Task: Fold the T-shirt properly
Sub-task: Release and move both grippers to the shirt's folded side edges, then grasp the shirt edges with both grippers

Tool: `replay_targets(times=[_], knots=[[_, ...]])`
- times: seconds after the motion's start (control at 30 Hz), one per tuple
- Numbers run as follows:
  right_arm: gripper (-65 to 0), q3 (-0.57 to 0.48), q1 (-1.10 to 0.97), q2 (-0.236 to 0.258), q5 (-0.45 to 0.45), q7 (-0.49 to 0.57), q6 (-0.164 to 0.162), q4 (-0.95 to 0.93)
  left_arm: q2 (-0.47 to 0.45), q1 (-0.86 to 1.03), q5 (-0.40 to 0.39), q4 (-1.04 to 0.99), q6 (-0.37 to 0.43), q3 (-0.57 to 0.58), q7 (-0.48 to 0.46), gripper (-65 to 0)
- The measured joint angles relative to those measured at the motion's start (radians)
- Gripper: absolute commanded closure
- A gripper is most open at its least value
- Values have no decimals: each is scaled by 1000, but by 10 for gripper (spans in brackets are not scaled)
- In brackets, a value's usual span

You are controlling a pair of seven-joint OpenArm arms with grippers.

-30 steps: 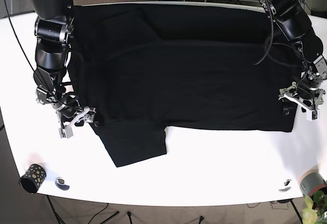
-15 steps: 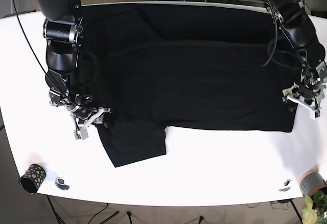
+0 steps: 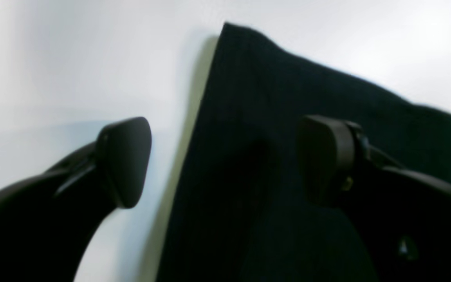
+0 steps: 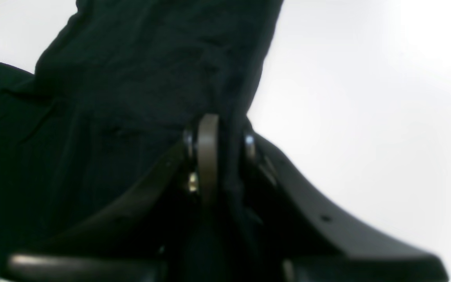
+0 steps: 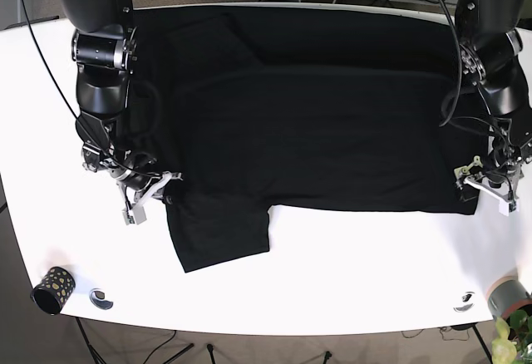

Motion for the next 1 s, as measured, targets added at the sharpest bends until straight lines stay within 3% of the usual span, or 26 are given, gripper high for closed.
replay_targets(times=[0.23, 0.4, 0.63, 0.83, 1.0], knots=[[-78, 0, 0, 0, 3, -3, 0, 0, -6, -26, -6, -76, -1, 32, -61, -521], [-76, 1, 0, -1, 3, -3, 0, 0, -2, -27, -11, -76, 0, 65, -61, -374], [-75, 2, 0, 0, 3, -3, 0, 0, 30, -24, -9, -90, -3, 73, -156, -207], [-73, 2, -6, -1, -1, -13, -1, 22, 22, -21, -5, -89, -2, 73, -154, 0], [-73, 1, -12, 0, -5, -66, 0, 115, 25, -18, -2, -84, -3, 72, -153, 0]])
